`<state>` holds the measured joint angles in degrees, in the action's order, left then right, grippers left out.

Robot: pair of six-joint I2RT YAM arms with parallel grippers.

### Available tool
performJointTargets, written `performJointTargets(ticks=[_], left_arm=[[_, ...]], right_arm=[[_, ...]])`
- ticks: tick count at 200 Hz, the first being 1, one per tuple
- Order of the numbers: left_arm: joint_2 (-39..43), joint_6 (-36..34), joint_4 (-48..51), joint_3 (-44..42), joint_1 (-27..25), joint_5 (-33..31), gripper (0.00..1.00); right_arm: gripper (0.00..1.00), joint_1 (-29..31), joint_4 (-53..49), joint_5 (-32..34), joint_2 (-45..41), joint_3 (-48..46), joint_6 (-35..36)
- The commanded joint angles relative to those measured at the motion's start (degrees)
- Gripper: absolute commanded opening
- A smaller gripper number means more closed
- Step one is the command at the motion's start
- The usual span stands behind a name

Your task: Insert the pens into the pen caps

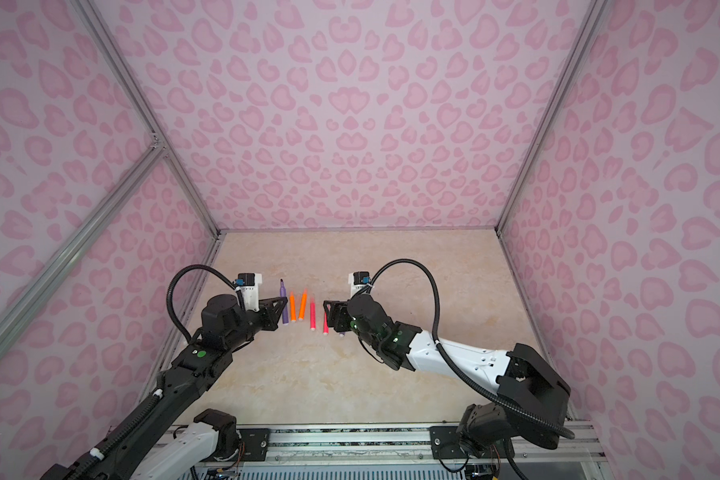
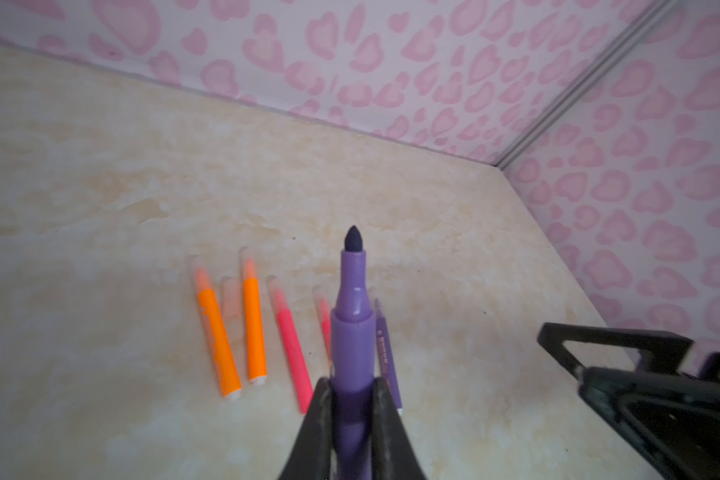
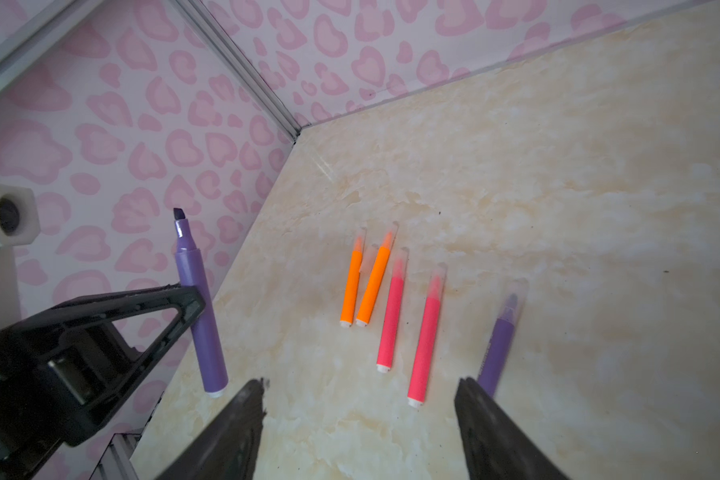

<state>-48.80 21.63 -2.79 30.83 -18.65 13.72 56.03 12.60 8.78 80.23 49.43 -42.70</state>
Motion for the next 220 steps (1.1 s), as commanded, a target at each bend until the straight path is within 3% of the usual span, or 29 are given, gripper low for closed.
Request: performJointTargets(ticks=[1,61,102,164,197,220], left_arm=[[1.9,-4.1,-7.7,-1.6,-2.8,6.8,0.03],[0.4,-7.1,-7.7,-1.5,-8.3,7.7,0.03],[-0.6,-7.7,-7.7,-1.2,-9.6,7.4,0.03],[-0.9,-8.2,-7.5,-1.0,-10.3,6.8,0.03],[-0.7,-8.2,-7.3,-0.9,-10.5,6.5,0.03],[-1.2,-8.3,-7.0,-0.8,-10.6,6.0,0.03]], right_arm=[[0.72,2.0,5.3,0.0,-1.9,-1.0,-0.9],[0.61,4.9,4.7,-1.2,1.9,4.0,0.1],[0.58,4.9,3.7,-0.9,5.5,8.2,0.9],[0.44,4.9,4.3,1.1,8.4,9.9,0.6],[0.29,4.7,5.1,1.1,8.9,10.2,0.3],[0.13,4.7,5.2,1.1,8.6,10.3,0.2]])
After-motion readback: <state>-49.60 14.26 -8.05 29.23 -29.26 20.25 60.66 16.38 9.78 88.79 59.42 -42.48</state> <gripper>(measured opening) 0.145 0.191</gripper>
